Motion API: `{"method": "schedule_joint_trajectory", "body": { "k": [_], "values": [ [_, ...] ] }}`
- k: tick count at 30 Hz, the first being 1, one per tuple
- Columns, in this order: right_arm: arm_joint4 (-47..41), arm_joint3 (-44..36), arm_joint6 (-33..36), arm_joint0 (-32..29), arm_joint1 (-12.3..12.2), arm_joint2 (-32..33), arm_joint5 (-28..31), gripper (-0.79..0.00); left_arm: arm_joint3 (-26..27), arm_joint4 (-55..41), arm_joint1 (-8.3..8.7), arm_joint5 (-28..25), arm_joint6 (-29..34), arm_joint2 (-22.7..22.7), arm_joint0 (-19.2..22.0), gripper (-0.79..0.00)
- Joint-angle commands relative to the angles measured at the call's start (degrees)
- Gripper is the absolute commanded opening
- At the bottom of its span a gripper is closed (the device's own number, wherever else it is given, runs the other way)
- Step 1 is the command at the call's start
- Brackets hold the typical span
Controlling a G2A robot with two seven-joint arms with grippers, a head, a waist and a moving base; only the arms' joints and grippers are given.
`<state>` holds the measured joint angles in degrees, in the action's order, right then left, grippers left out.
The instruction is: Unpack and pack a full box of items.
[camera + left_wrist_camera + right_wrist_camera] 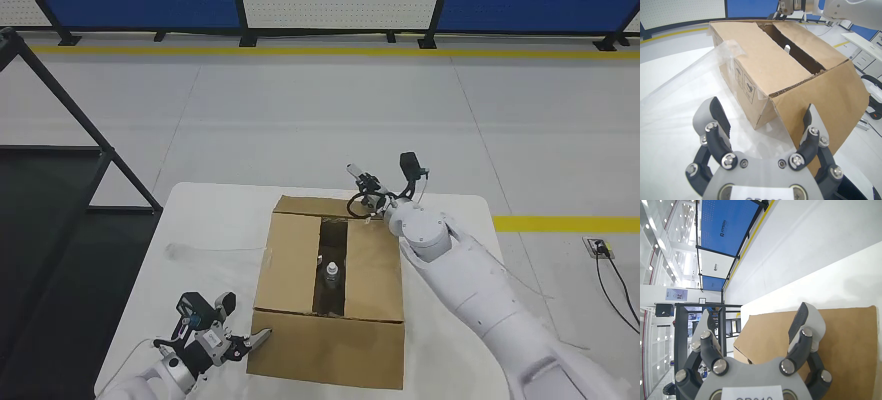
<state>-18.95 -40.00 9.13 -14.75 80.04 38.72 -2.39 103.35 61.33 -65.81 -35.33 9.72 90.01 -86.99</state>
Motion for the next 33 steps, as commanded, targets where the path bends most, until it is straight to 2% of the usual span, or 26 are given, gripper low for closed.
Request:
{"method": "schedule_joint_trajectory", "body": {
  "k": [1, 22, 28, 33],
  "values": [
    [0.3, 0.8, 0.4, 0.1, 0.3, 0.2, 0.2, 0.0, 0.0, 0.0, 0.0, 0.0, 0.0, 0.0, 0.0, 0.0],
    [2.8, 6.8, 2.5, 0.3, 2.1, 4.2, 1.7, 0.0, -3.9, 5.7, -0.02, 5.1, -1.8, -3.9, 2.4, 0.0],
    [2.4, 5.8, 1.0, -0.7, 1.8, 7.1, 5.8, 0.0, -2.9, 2.4, 0.24, 2.4, -3.0, -2.7, 1.7, 0.0],
    [2.5, 1.1, 5.2, -2.9, 0.4, 10.2, 11.4, 0.0, -0.1, -6.2, 0.8, -2.4, -2.8, 1.6, -0.1, 0.0]
  ]
}}
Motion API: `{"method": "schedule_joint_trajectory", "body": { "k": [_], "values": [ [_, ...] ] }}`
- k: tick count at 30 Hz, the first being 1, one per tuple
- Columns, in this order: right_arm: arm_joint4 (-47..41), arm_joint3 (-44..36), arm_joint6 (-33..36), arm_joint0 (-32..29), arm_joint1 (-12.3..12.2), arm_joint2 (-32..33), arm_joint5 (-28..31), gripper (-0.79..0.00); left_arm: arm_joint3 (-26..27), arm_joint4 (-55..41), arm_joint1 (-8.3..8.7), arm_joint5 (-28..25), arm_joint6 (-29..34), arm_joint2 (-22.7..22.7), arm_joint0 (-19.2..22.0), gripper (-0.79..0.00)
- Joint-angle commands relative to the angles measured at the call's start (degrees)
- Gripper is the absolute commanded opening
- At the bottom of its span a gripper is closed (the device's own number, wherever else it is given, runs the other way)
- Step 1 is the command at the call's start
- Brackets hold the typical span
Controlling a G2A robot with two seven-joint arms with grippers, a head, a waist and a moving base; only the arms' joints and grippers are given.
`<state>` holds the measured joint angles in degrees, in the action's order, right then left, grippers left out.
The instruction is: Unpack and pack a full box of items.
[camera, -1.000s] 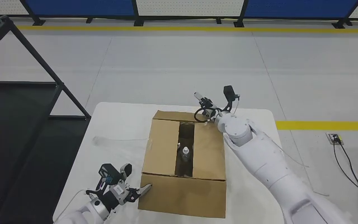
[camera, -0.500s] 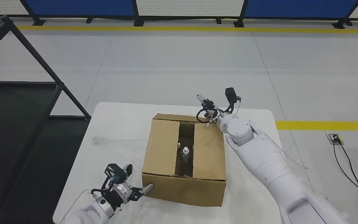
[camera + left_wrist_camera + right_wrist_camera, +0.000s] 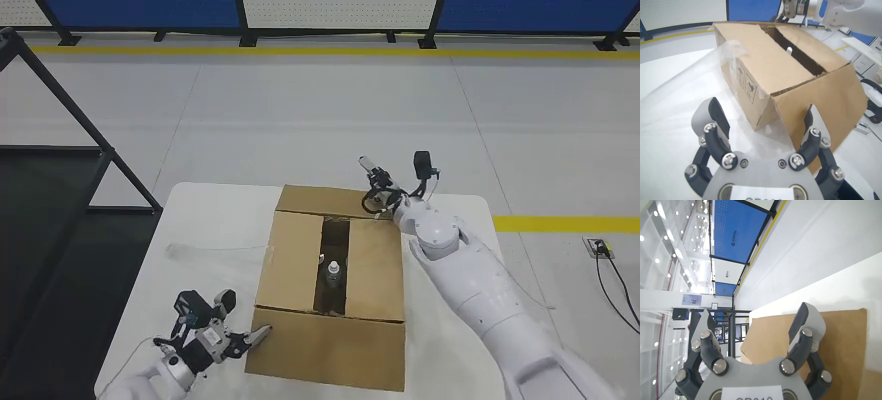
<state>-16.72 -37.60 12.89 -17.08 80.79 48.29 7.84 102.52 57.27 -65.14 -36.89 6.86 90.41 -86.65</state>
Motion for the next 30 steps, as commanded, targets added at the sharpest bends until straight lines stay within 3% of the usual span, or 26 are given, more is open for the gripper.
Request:
{"method": "schedule_joint_trajectory", "body": {
  "k": [1, 6, 11, 20, 30],
  "values": [
    [0.5, -2.8, 3.1, -1.3, -0.8, 1.3, 2.4, 0.0, 1.4, -3.9, 0.22, -1.1, -0.1, 2.3, -0.8, 0.0],
    [0.8, -11.9, 14.2, -6.1, -3.3, 5.5, 6.1, 0.0, 2.6, -8.8, 0.53, 2.4, 0.3, 7.1, -2.0, 0.0],
    [7.7, -21.4, 27.1, -10.6, -6.1, 8.1, 2.4, 0.0, 0.6, -8.4, 0.38, 10.4, 1.5, 7.4, -0.4, 0.0],
    [7.7, -21.5, 26.9, -10.8, -6.1, 8.1, 2.4, 0.0, -5.0, 0.0, -0.07, 18.5, 1.7, 1.7, 5.0, 0.0],
    [10.5, -22.0, 32.6, -10.2, -5.3, 4.7, -1.3, 0.0, -7.9, 3.4, -0.48, 18.5, 1.8, -3.5, 8.2, 0.0]
  ]
}}
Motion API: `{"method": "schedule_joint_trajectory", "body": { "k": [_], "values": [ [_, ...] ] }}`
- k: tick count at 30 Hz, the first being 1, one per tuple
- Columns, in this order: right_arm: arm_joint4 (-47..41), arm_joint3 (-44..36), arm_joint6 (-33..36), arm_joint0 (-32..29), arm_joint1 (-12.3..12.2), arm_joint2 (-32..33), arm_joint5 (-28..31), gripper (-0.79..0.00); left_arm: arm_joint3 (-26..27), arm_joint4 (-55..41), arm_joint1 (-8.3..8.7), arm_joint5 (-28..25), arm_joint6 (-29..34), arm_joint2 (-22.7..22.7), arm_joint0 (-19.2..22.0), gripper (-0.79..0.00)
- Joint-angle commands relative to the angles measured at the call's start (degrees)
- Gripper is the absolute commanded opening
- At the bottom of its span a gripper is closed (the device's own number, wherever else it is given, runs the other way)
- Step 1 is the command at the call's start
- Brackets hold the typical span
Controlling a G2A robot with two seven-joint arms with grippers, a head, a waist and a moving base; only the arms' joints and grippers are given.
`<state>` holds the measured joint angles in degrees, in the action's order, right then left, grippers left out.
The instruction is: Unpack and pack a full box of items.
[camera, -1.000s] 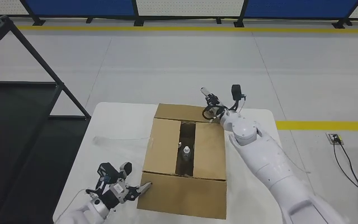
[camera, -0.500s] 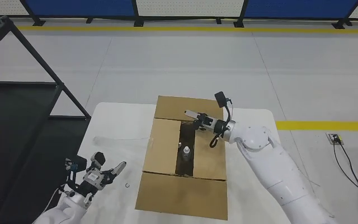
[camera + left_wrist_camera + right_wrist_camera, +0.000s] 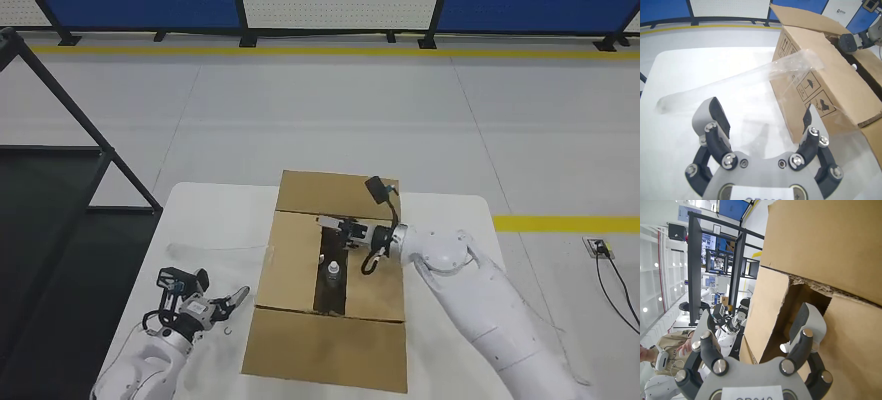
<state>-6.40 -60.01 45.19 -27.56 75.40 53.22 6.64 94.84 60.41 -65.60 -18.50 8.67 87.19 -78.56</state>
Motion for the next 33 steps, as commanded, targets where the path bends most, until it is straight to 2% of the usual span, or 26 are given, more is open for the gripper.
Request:
{"method": "schedule_joint_trajectory", "body": {
  "k": [1, 10, 20, 25, 33],
  "values": [
    [0.0, 0.7, 0.6, 0.6, 0.3, -0.7, -0.3, 0.0, -0.3, 0.3, -0.06, 0.1, -0.1, -0.6, 0.2, 0.0],
    [-2.3, 6.8, 3.8, 4.6, 2.9, -5.1, 0.0, 0.0, -0.5, 1.1, -0.17, -0.1, -1.2, -1.8, -0.1, 0.0],
    [-7.8, 15.3, 6.8, 9.0, 6.1, -7.6, 5.5, 0.0, 0.4, -0.7, 0.0, 0.9, -3.7, 1.2, -2.4, 0.0],
    [-10.5, 15.5, 7.3, 9.4, 6.4, -6.1, 7.8, 0.0, 0.9, -1.5, 0.13, 0.9, -4.2, 2.7, -3.3, 0.0],
    [-14.3, 10.4, 7.6, 9.5, 7.4, -5.7, 5.8, 0.0, 2.9, -2.9, 0.34, 1.5, -5.8, 6.2, -5.1, 0.0]
  ]
}}
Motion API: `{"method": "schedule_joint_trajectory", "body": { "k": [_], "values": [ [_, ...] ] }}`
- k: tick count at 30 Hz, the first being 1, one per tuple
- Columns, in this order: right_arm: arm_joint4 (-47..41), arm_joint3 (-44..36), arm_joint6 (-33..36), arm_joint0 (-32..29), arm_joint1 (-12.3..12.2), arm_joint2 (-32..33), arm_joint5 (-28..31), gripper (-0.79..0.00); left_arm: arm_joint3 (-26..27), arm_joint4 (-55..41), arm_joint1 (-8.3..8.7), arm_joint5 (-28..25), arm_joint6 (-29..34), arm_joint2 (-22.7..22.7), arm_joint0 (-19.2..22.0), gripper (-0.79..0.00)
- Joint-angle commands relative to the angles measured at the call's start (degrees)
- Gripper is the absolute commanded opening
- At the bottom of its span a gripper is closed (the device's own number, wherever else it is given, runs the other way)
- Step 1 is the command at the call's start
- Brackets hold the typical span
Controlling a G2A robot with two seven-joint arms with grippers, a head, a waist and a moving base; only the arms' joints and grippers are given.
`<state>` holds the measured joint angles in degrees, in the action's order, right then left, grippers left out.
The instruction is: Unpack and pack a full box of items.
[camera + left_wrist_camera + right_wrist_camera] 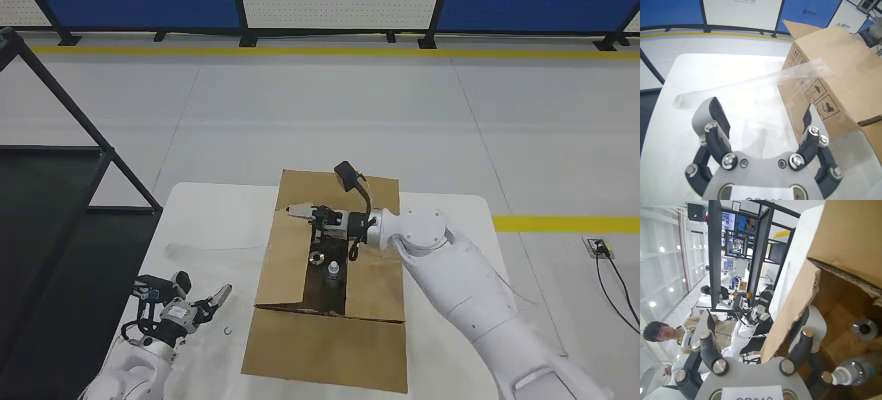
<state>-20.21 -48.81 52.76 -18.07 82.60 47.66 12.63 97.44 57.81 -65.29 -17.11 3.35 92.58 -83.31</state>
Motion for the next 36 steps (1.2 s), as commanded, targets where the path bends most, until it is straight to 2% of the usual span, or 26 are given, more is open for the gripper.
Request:
{"method": "schedule_joint_trajectory", "body": {
  "k": [1, 11, 16, 22, 29, 36],
  "values": [
    [-0.8, -1.4, -0.1, 0.0, 0.4, -0.3, -0.4, 0.0, 0.5, -0.9, 0.07, 0.1, -0.9, 1.5, -0.8, 0.0],
    [-2.5, -3.0, -4.0, 3.0, 4.5, -5.7, -2.1, 0.0, 0.9, -6.2, 0.43, 0.1, -3.5, 9.8, -5.2, 0.0],
    [-1.9, 0.3, -8.6, 5.2, 7.7, -9.8, -2.1, 0.0, 2.4, -10.1, 0.43, -1.3, -4.8, 13.0, -7.8, 0.0],
    [-1.2, 7.0, -14.1, 7.2, 11.9, -14.0, -0.9, 0.0, 6.5, -13.7, 0.35, -3.7, -5.3, 15.6, -11.0, 0.0],
    [0.3, 14.6, -19.8, 8.5, 16.3, -16.8, 2.0, 0.0, 10.2, -13.7, 0.21, -4.2, -4.7, 15.3, -12.2, 0.0],
    [0.7, 20.3, -20.3, 9.0, 19.1, -17.1, 5.0, 0.0, 8.5, -11.9, 0.15, -3.4, -1.1, 11.0, -8.4, 0.0]
  ]
}}
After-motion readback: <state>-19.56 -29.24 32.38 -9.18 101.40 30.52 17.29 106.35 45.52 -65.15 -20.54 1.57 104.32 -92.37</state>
